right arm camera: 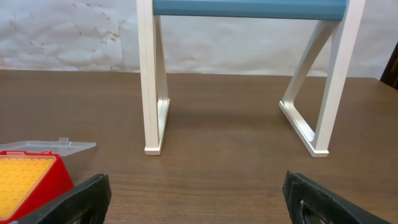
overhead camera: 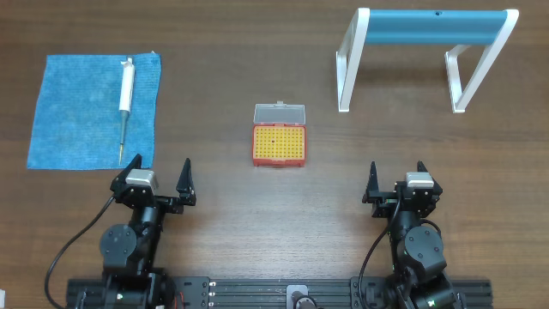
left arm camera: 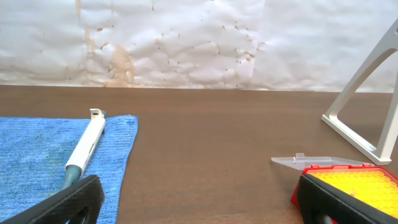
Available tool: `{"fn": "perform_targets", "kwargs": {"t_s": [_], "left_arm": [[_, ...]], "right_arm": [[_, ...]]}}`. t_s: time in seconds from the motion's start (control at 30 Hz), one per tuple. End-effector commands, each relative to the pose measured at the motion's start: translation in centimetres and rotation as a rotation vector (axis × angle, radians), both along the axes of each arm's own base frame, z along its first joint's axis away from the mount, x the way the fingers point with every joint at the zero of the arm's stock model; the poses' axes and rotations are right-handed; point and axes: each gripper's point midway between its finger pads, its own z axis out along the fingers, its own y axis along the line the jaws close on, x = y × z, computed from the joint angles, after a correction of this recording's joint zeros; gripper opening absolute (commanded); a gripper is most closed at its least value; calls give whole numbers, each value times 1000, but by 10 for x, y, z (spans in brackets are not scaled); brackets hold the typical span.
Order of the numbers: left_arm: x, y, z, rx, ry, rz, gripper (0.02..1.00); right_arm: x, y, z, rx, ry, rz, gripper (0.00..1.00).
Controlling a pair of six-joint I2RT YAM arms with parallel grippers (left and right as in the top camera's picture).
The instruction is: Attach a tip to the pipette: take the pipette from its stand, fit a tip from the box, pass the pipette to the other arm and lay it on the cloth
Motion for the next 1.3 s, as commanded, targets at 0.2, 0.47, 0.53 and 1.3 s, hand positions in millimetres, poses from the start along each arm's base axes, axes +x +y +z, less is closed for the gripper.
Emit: {"fn": "perform_targets", "kwargs": {"t_s": [0.2, 0.47, 0.53, 1.3], "left_arm": [[0, 1, 0, 14, -1, 9, 998], [0, 1, 0, 14, -1, 9, 998], [0, 1, 0, 14, -1, 9, 998], [0, 1, 0, 14, -1, 9, 998]], "right_arm": [[3, -8, -5, 8, 15, 8, 910], [4, -32, -8, 43, 30, -28, 910], [4, -31, -8, 39, 30, -24, 910], [4, -27, -8, -23, 30, 7, 910]]}}
